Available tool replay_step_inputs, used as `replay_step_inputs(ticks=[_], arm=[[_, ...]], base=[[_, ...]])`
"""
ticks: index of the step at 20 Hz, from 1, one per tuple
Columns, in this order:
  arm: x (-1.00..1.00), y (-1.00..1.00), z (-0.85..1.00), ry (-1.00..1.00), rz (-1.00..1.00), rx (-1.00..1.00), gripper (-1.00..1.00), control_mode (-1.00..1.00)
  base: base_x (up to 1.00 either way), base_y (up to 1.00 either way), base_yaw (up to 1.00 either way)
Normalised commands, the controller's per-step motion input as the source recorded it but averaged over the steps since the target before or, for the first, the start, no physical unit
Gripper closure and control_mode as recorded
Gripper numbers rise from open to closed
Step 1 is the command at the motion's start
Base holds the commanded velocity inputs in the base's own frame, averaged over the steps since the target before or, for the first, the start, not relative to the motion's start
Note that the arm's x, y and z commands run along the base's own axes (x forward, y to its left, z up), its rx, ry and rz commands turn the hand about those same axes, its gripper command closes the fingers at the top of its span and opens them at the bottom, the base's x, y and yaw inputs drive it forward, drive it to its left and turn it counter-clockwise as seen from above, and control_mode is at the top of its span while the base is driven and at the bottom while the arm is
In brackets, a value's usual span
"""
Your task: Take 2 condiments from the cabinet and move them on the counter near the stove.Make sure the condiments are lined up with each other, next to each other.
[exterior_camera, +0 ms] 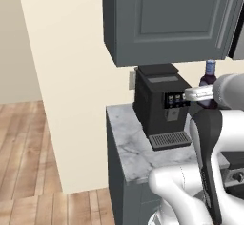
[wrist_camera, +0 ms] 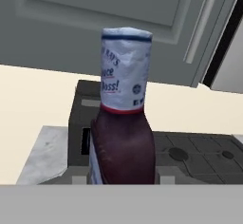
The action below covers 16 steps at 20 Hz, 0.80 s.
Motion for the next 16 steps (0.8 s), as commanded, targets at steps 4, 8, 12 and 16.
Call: replay_step_inputs(ticks=[4,8,12,16], arm=[[0.00,0.00,0.00,0.00,0.00,0.00,1.00,1.00],[0.00,0.00,0.00,0.00,0.00,0.00,1.00,1.00],[0.00,0.00,0.00,0.00,0.00,0.00,1.00,1.00],[0.00,0.00,0.00,0.00,0.00,0.00,1.00,1.00]], base=[[0.15,0.00,0.00],[0.00,0.00,0.00],[0.07,0.00,0.00],[0.60,0.00,0.02]])
